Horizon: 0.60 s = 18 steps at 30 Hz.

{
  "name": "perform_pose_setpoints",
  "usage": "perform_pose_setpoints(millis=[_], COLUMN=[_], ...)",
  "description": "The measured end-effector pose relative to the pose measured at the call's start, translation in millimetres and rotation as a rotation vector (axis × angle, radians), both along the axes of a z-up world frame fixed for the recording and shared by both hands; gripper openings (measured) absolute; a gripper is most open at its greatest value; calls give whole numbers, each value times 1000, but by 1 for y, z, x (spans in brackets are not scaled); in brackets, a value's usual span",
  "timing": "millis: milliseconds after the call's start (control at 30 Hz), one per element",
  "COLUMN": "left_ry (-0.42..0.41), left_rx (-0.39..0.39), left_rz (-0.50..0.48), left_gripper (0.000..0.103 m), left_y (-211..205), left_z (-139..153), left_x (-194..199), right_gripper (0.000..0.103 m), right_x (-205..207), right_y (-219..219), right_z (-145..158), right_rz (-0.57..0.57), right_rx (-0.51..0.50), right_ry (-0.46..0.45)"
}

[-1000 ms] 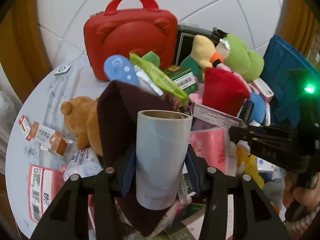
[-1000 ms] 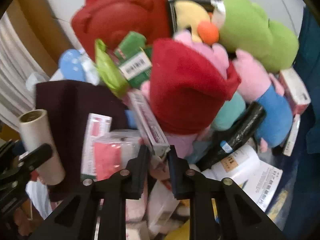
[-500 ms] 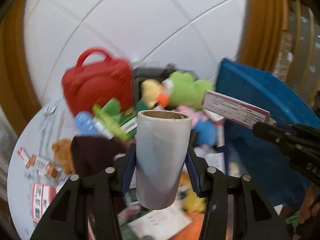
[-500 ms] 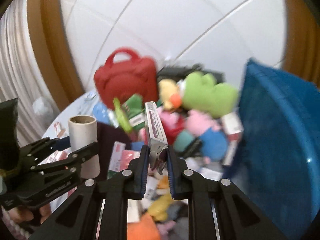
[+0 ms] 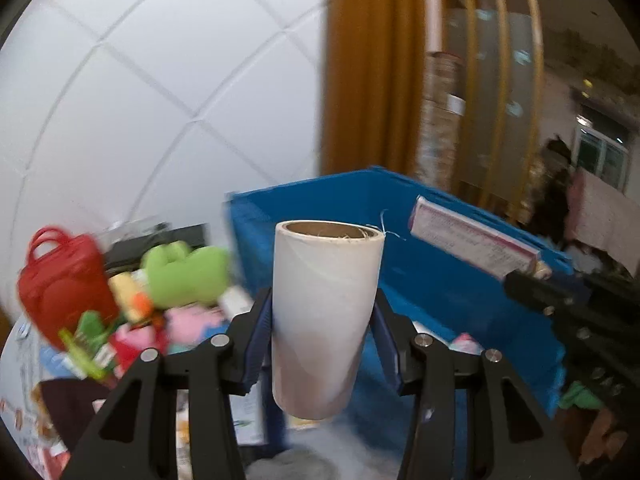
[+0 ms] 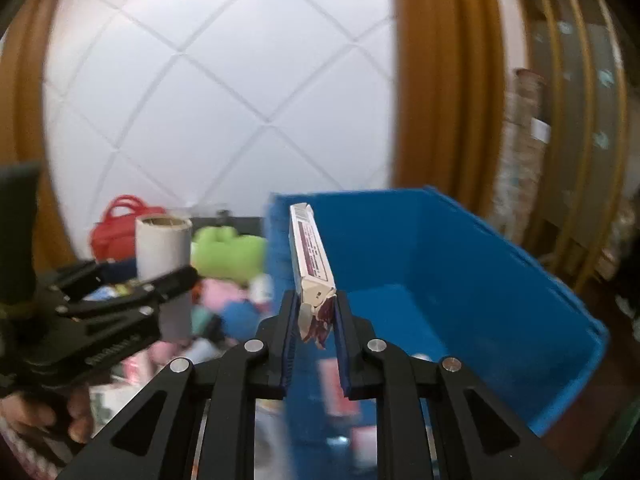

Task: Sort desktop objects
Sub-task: 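Carry the tube and box over the crate and open both tools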

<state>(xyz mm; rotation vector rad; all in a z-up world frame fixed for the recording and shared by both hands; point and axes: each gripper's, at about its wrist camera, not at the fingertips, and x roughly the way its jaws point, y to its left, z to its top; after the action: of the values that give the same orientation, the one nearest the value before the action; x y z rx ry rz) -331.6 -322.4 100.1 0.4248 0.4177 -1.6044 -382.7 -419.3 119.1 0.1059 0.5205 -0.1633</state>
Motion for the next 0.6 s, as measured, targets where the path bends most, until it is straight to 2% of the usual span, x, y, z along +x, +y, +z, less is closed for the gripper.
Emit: perform_pose_setpoints(millis=[100,267,433,600], left_ry=[-15,-73,-134,-143], left_rx=[15,104,159,189], left_rz=[-55,-132,-138,-122], left_gripper=[47,47,47,47], left_y=[-13,-29,-39,-46], left_z=[2,-9,-23,-31], left_x=[-45,-115,-154,-169], right_gripper=[17,17,17,17], right_x=[-11,-13,-21,-19], right_y=[-41,-100,-143,-162], right_z=[-9,-32,-51,-69], right_rz=[-66,-156,-158,-141], right_rx=[-9,-68,-50,-49], right_ry=[14,97,127,163])
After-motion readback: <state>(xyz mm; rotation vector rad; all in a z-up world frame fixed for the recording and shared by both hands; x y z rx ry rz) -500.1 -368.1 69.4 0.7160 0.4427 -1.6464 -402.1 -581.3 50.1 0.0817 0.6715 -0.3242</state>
